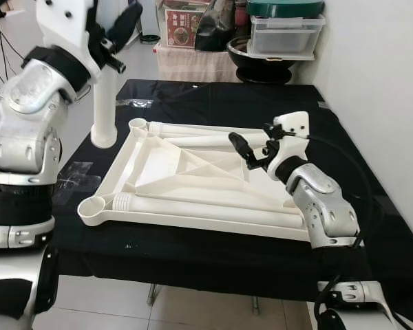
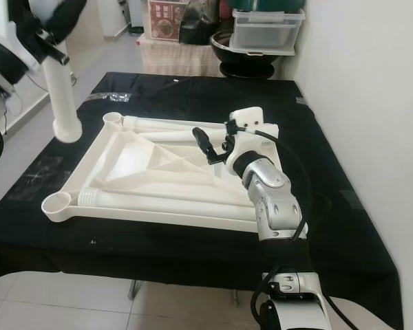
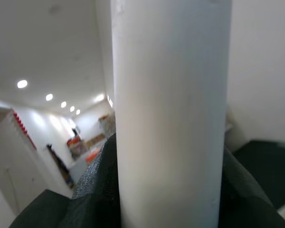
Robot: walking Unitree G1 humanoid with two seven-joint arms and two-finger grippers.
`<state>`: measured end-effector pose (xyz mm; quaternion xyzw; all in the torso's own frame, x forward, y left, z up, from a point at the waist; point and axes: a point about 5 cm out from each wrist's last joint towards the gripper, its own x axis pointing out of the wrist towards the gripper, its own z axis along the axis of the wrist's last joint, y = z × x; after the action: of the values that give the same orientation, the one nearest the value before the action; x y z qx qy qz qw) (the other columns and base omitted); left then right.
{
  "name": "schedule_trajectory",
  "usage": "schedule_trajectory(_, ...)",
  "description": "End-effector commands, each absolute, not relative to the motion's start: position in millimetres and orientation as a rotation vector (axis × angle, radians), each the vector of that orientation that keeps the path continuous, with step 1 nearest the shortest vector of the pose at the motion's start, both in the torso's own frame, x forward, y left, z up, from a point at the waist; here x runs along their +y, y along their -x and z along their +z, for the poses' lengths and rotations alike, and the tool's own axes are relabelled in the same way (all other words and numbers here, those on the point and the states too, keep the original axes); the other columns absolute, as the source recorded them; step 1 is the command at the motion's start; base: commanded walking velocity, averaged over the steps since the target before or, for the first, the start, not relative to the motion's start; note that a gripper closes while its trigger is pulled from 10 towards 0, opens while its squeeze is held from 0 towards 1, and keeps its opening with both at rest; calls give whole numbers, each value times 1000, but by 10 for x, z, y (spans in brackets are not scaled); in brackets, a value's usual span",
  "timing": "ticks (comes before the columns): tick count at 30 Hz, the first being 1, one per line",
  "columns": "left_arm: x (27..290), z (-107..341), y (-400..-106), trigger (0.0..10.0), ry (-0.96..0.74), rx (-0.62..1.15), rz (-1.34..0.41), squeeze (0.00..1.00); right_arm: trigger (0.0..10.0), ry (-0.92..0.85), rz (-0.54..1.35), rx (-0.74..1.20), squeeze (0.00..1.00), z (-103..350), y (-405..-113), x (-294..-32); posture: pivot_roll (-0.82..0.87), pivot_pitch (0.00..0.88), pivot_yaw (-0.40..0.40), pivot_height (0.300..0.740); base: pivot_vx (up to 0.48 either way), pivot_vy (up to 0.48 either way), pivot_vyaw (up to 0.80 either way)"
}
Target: Building children table
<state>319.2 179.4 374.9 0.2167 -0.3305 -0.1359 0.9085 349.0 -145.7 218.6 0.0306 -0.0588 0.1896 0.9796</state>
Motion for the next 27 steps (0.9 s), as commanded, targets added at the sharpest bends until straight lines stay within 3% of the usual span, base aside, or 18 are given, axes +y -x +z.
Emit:
schedule_trajectory(1,1796,3550,-3201,10000,-520,-597,-257,0,10000,-104,370,-110,0,2083,-3421,-1469,-104,34,1,740,0,0,0)
schedule_trajectory(6,1803,3147,-3140,10000,-586,-468,-221,0,10000,-112,361,-104,0,1920,-3288,-1435,-102,41,3,740,0,0,0)
schedule_trajectory(16,1581,2752,-2886,10000,-429,-262,-285,0,10000,-165,372,-26,0,1698,-3148,-1403,-90,41,1,740,0,0,0)
schedule_trajectory(21,1716,2934,-2913,10000,-435,-315,-204,0,10000,-186,377,-28,0,1704,-3151,-1374,-83,34,-1,740,0,0,0)
schedule_trajectory(27,1970,3494,-2888,10000,-410,-506,-60,0,10000,-213,385,-47,0,1747,-3154,-1342,-78,27,2,740,0,0,0)
